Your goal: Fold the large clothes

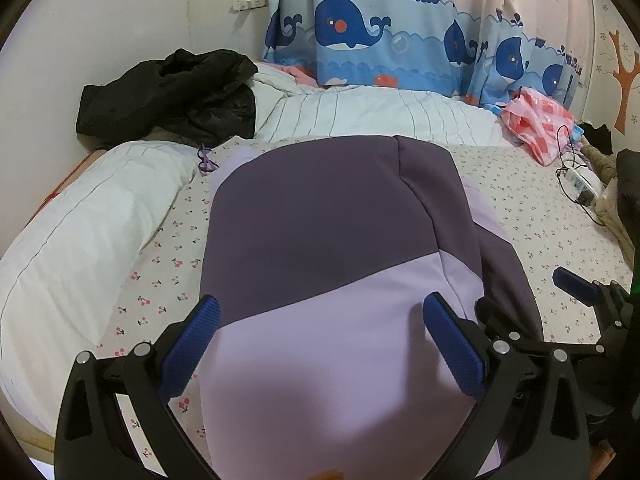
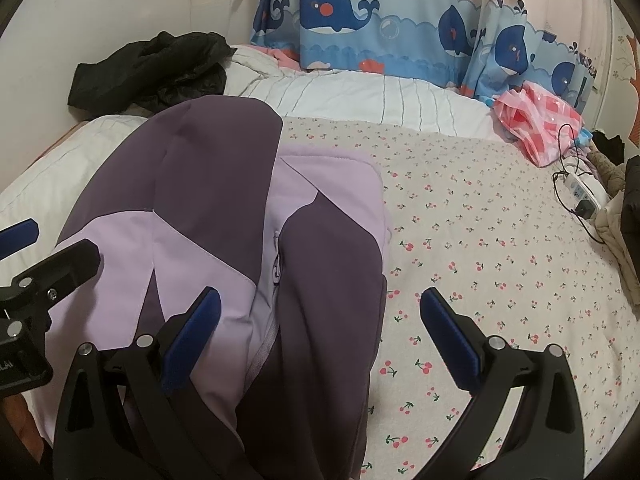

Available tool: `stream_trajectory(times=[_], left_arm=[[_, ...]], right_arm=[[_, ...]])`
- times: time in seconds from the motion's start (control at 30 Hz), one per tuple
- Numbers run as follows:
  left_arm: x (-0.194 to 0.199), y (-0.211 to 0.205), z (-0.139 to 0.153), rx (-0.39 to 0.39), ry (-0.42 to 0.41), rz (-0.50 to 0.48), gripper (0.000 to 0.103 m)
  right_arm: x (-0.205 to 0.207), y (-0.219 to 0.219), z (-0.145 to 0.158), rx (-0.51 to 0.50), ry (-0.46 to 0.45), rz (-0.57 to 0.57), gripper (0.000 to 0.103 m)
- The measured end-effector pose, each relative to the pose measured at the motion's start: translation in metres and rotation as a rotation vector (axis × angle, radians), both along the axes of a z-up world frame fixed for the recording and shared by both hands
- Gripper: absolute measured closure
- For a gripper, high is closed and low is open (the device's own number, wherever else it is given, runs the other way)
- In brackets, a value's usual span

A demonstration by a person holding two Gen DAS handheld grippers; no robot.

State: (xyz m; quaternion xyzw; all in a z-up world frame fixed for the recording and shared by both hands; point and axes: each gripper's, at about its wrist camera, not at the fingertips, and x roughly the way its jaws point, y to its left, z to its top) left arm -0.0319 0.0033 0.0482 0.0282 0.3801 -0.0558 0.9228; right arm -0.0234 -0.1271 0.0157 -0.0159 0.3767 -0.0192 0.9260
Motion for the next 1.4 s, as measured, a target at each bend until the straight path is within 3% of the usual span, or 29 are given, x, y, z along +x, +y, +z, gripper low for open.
stream_trajectory(times=[0.17, 0.43, 0.9, 1.4], left_arm=[[0.0052, 0.0036, -0.0050, -0.040, 0.046, -0.008, 0.006], [0.0032, 0.0022, -0.0016, 0.007, 0.019, 0.003, 0.006], [0.0052, 0.0034, 0.0001, -0.008, 0.033, -0.002, 0.006], [0.0050, 0.0005, 0.0001, 0.038, 0.022, 0.010, 0.006]], right_arm=[[0.0001, -0.0006, -0.0010, -0.004, -0.002, 0.000, 0.007], [-0.0057, -0.0016, 0.0056, -0.004, -0.037, -0.010, 0.007], [-0.0072, -0.0038, 0.0077, 0.005, -0.031, -0.013, 0.007], [-0.0082, -0.0072, 0.0073, 0.004, -0.026, -0.012, 0.007]])
